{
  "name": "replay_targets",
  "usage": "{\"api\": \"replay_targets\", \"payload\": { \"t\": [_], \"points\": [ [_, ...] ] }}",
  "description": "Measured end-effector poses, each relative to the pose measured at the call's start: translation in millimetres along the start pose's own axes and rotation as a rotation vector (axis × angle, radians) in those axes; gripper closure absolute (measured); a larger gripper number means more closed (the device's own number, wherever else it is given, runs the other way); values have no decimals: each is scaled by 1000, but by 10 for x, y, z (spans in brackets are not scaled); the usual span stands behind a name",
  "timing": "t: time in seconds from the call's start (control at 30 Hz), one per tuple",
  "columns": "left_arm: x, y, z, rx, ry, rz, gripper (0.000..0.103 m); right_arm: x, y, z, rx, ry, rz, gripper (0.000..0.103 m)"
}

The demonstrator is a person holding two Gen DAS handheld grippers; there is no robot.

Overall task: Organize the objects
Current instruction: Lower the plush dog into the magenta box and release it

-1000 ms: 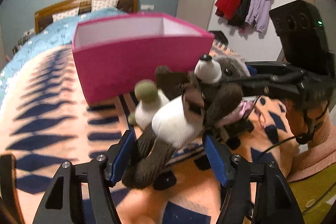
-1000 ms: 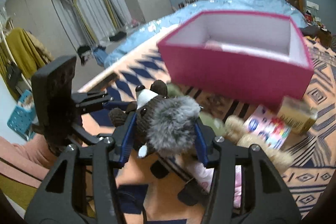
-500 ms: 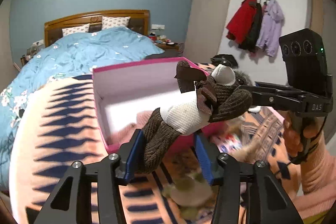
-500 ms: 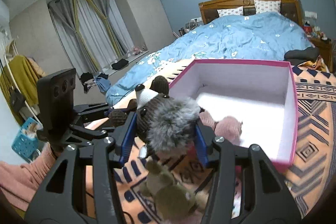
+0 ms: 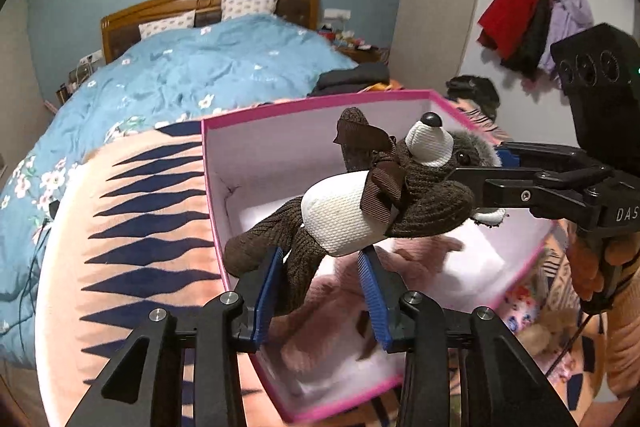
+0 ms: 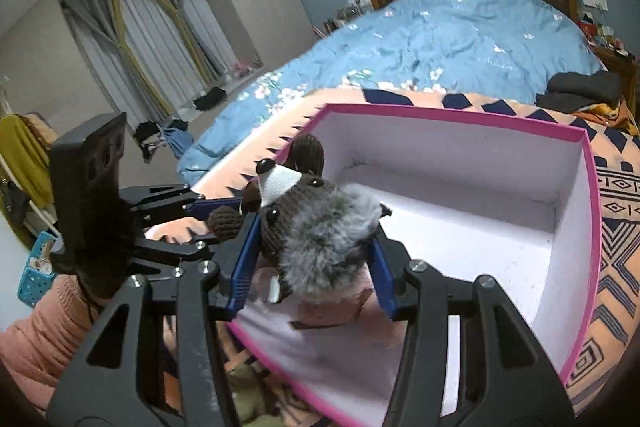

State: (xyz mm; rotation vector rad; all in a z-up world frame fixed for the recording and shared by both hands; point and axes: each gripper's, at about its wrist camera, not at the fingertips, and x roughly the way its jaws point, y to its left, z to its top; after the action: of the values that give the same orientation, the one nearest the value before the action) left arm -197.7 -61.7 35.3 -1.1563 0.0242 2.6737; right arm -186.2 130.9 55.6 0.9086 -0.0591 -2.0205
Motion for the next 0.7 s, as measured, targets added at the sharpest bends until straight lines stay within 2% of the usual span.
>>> {"api": "replay_targets", "payload": {
  "t": [0.23,0.33,0.5,0.57,0.7],
  "points": [
    [246,-41,40,44,49,75,64,281,-106,118,-26,107,-80,48],
    [262,-88,54,70,50,113,64,424,-145,137,-41,170,-154,47],
    [211,-144,33,65,32,124,64,449,-193,132,-31,193,-211,42],
    [154,-146,19,60,11,128,57,409,-204,116,-23,187,-217,42],
    [-52,-156,10,38,-51,72,40,243,-212,66,-2,147,-205,42]
  ]
}}
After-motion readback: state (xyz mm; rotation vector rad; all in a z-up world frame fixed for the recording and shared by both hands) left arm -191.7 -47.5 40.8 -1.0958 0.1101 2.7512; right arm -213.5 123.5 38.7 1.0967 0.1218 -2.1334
